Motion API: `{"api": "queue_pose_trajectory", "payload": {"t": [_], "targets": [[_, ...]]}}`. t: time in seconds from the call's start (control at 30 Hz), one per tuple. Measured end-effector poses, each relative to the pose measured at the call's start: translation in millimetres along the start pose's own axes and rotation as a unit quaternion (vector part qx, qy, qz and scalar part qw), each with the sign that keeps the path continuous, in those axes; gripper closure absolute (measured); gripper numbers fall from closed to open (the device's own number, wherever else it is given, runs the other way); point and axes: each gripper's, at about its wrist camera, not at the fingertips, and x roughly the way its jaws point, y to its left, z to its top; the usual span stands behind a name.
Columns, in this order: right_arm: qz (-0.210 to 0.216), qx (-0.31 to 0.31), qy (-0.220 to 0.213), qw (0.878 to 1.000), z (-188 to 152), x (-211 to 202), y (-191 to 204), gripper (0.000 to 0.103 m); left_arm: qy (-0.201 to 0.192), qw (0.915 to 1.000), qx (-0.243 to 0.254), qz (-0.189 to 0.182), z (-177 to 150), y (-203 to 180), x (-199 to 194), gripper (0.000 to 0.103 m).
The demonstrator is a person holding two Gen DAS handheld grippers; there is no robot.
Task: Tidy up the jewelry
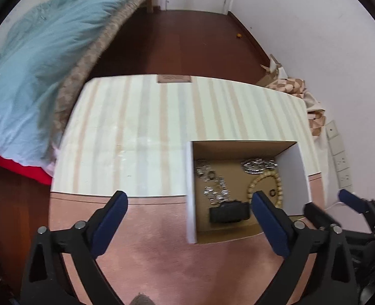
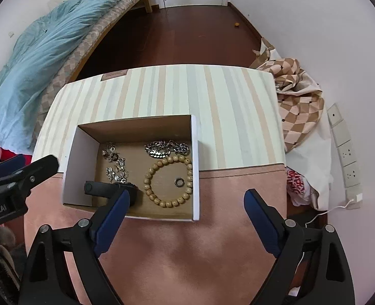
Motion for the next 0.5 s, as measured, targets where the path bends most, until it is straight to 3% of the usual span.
{"api": "queue_pose_trajectory", "payload": {"t": [0.27,0.5], "targets": [[-0.007,0.004,-0.017,1.0,-18.0,-25.0,1.8,0.008,-0.036,0.9988,-0.004,0.034,-26.5,5.6,-35.5,0.003],[-0.021,-0.001,-0.06,0.998,-44.5,-83.5,5.1,0.008,-0.069,0.9966,-0.009,0.045,-52.6,-0.8,-86.9,0.003]]}}
